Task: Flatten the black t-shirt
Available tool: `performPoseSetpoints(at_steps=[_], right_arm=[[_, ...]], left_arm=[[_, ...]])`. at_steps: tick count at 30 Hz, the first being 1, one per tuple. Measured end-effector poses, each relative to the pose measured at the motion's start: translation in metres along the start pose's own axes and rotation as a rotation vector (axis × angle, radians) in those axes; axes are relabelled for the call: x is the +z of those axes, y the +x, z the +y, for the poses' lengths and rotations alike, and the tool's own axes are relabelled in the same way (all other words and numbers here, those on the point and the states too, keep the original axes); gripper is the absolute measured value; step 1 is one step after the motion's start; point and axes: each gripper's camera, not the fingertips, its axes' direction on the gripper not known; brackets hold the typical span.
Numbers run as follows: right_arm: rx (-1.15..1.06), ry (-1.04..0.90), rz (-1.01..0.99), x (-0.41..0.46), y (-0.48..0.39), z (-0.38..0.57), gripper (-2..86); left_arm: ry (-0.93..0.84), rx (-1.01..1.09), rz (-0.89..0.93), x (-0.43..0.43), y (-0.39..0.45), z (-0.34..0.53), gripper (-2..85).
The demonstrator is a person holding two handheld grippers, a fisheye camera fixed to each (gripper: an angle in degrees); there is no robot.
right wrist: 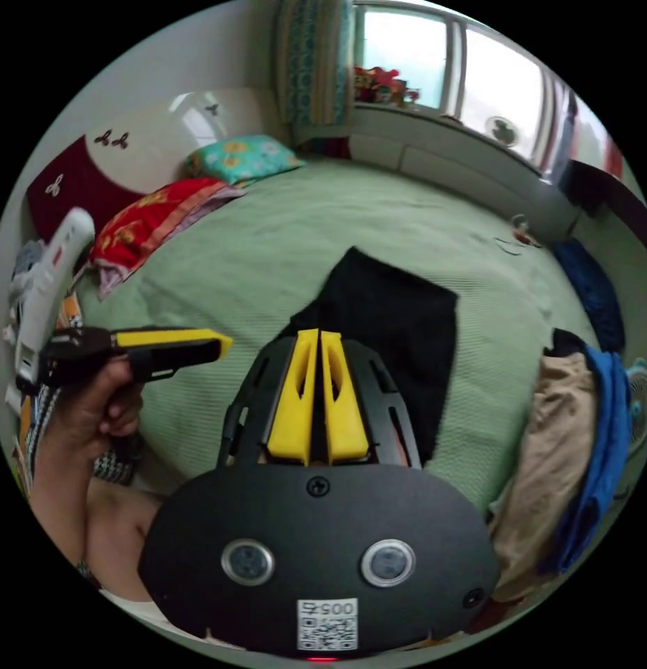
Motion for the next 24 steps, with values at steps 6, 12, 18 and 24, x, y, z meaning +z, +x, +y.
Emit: performPoseSetpoints(at_steps=[6, 12, 18, 24], right_arm=[[0.145, 0.042, 0.294, -0.038, 0.069, -0.008, -1.6], [0.347, -0.028, 0.581, -0.058, 0.136, -0.002, -1.0], [0.244, 0.010, 0.557, -0.062, 0.119, -0.017, 3.7], [0.063, -0.115, 0.284, -0.019, 0.087, -0.034, 6.8]], left_arm=[[-0.064, 0.068, -0.041, 0.016, -0.013, -0.028, 8.9], [-0.089, 0.071, -0.068, 0.025, -0.026, -0.055, 12.3], [-0.154, 0.121, -0.141, 0.034, -0.032, -0.078, 11.2], [-0.137, 0.135, -0.068, 0.024, -0.051, -0.087, 5.2]])
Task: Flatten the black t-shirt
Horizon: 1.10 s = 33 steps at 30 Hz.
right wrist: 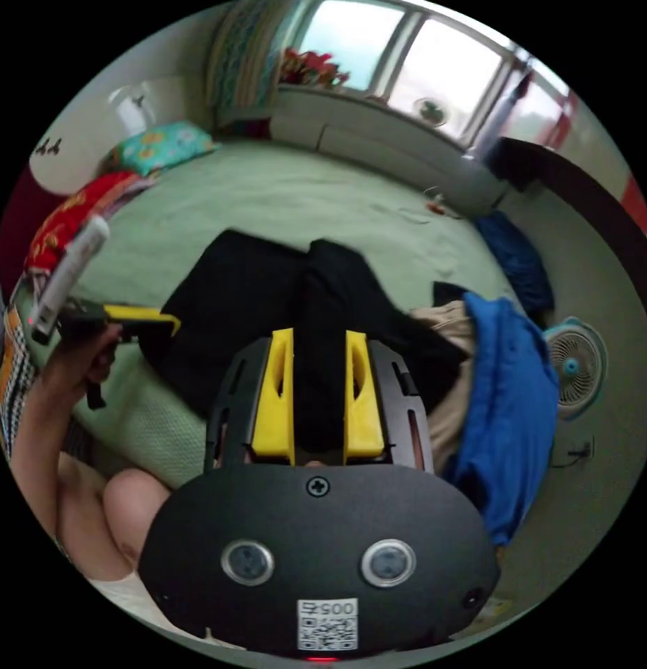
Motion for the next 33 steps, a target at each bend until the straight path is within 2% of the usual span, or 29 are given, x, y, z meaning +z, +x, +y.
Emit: performPoseSetpoints(at_steps=[3, 6, 9, 13, 16, 20, 21, 23, 25, 28, 33], right_arm=[[-0.040, -0.072, 0.056, 0.026, -0.011, -0.008, 5.9], [-0.001, -0.182, 0.095, 0.050, -0.006, -0.018, 2.7], [0.063, -0.237, 0.043, 0.061, 0.004, -0.025, 0.0], [0.036, -0.329, -0.051, 0.079, -0.005, -0.026, -0.7], [0.005, -0.312, -0.016, 0.077, -0.014, -0.028, -0.8], [-0.006, -0.338, -0.057, 0.072, -0.007, -0.040, -0.4], [0.004, -0.330, -0.073, 0.070, -0.003, -0.043, -0.2], [0.056, -0.203, -0.121, 0.052, 0.016, -0.059, 1.1], [0.066, -0.064, -0.121, 0.036, 0.029, -0.075, 4.8], [0.046, 0.073, -0.088, 0.029, 0.043, -0.118, 9.8], [0.065, -0.035, -0.143, 0.079, 0.064, -0.200, 11.6]], left_arm=[[0.016, -0.032, 0.041, -0.013, -0.022, 0.001, 4.7], [0.048, -0.090, -0.061, -0.030, -0.047, 0.006, 4.5], [0.067, -0.146, -0.116, -0.046, -0.074, 0.016, 4.5], [0.041, -0.235, -0.077, -0.057, -0.111, 0.038, 4.7], [0.030, -0.255, -0.004, -0.064, -0.125, 0.052, 5.2], [0.109, -0.341, -0.157, -0.084, -0.135, 0.064, 4.1], [0.145, -0.353, -0.187, -0.091, -0.137, 0.066, 3.4], [0.186, -0.329, -0.138, -0.095, -0.139, 0.063, 3.5], [0.160, -0.257, -0.055, -0.088, -0.135, 0.051, 6.4], [0.133, -0.181, -0.077, -0.076, -0.123, 0.035, 9.3], [0.112, -0.150, -0.086, -0.062, -0.116, 0.013, 11.4]])
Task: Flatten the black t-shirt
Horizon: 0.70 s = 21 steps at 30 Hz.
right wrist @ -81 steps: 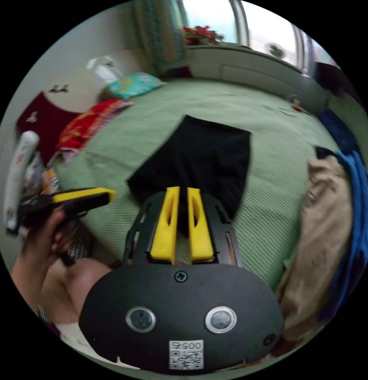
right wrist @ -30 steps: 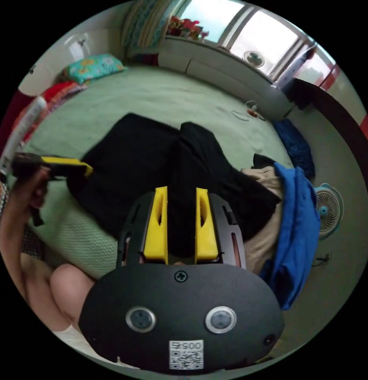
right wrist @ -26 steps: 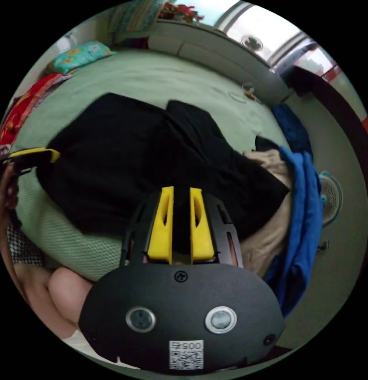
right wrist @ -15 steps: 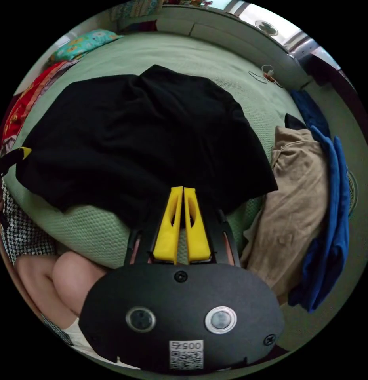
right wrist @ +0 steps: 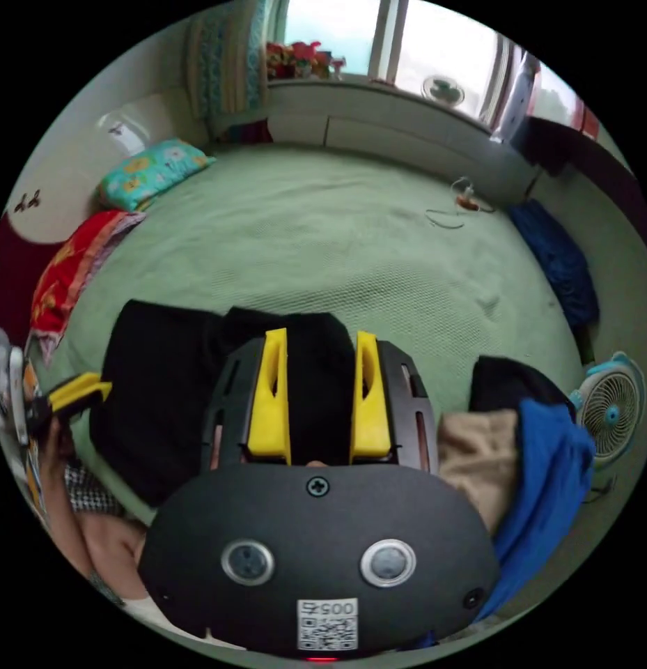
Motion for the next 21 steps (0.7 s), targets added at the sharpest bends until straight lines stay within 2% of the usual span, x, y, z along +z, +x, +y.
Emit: performPoseSetpoints(at_steps=[4, 7, 10, 13, 16, 18, 19, 21], right_arm=[[0.050, -0.175, 0.034, 0.058, 0.008, -0.041, 10.8], [0.037, -0.301, 0.022, 0.088, 0.004, -0.047, 5.7], [-0.013, -0.316, 0.028, 0.075, -0.003, -0.056, 0.2], [0.054, -0.208, 0.142, 0.051, 0.008, -0.068, -0.5], [0.203, -0.130, 0.080, 0.046, 0.025, -0.072, 2.1], [0.199, -0.166, 0.113, 0.051, 0.024, -0.069, 4.9], [0.181, -0.163, 0.200, 0.047, 0.020, -0.065, 6.4], [0.102, -0.075, 0.296, 0.029, 0.007, -0.053, 7.7]], left_arm=[[-0.044, -0.018, -0.015, 0.005, 0.004, -0.011, 11.0], [-0.051, -0.003, -0.045, 0.003, 0.011, -0.014, 10.3], [-0.057, -0.024, -0.030, 0.000, 0.014, -0.016, 8.7], [-0.006, -0.073, 0.029, -0.006, 0.014, -0.015, 7.4], [-0.007, -0.115, 0.046, -0.010, 0.020, -0.014, 6.7], [0.009, -0.105, 0.030, -0.017, 0.027, -0.011, 7.0], [0.026, -0.103, 0.008, -0.024, 0.032, -0.009, 6.9], [0.060, -0.106, -0.036, -0.038, 0.038, -0.004, 6.1]])
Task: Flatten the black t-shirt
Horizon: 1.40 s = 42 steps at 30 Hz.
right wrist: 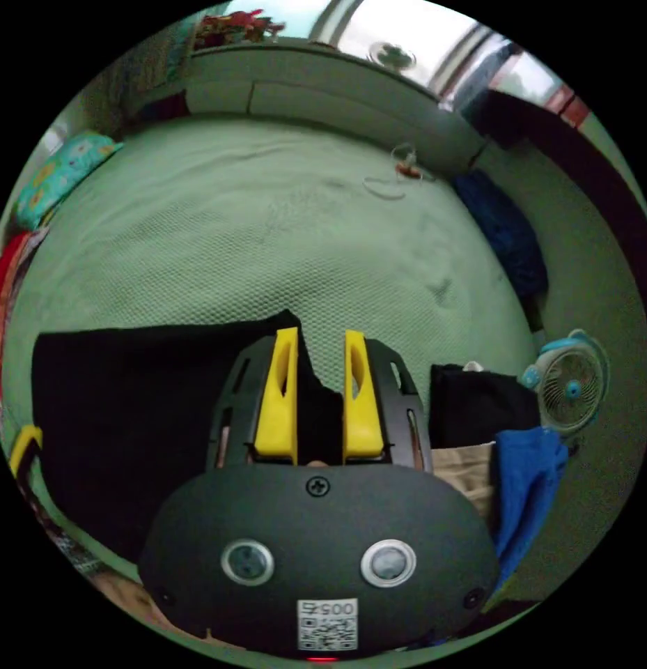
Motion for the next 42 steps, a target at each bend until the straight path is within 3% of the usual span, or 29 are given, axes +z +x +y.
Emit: performPoseSetpoints(at_steps=[2, 4, 7, 11, 14, 17, 25, 34, 38, 42], right_arm=[[-0.166, 0.158, -0.083, -0.039, -0.009, 0.037, 9.2], [-0.341, 0.185, -0.245, -0.064, -0.018, 0.072, 10.6], [-0.540, 0.166, -0.362, -0.090, -0.034, 0.135, 11.0], [-0.688, 0.065, -0.345, -0.092, -0.058, 0.201, 11.7], [-0.711, 0.022, -0.221, -0.081, -0.067, 0.222, 9.9], [-0.619, 0.026, -0.198, -0.094, -0.058, 0.218, 1.6], [-0.491, 0.047, -0.307, -0.158, -0.014, 0.182, -0.8], [-0.396, 0.050, -0.452, -0.215, 0.012, 0.160, -0.8], [-0.397, 0.061, -0.472, -0.227, 0.020, 0.165, -0.8], [-0.388, 0.066, -0.457, -0.225, 0.027, 0.169, -0.8]], left_arm=[[0.034, 0.026, -0.002, -0.015, 0.006, 0.006, 6.0], [0.052, 0.068, 0.047, -0.033, 0.016, 0.016, 6.9], [0.076, 0.127, 0.122, -0.049, 0.034, 0.031, 7.6], [0.082, 0.213, 0.198, -0.065, 0.061, 0.050, 8.0], [0.064, 0.287, 0.191, -0.074, 0.083, 0.067, 8.7], [0.021, 0.402, 0.245, -0.082, 0.105, 0.084, 10.7], [-0.069, 0.692, 0.253, -0.092, 0.160, 0.129, 19.5], [-0.027, 0.586, 0.030, -0.098, 0.197, 0.138, 14.4], [-0.022, 0.538, 0.025, -0.104, 0.201, 0.138, 12.1], [0.038, 0.440, -0.014, -0.122, 0.197, 0.140, 3.2]])
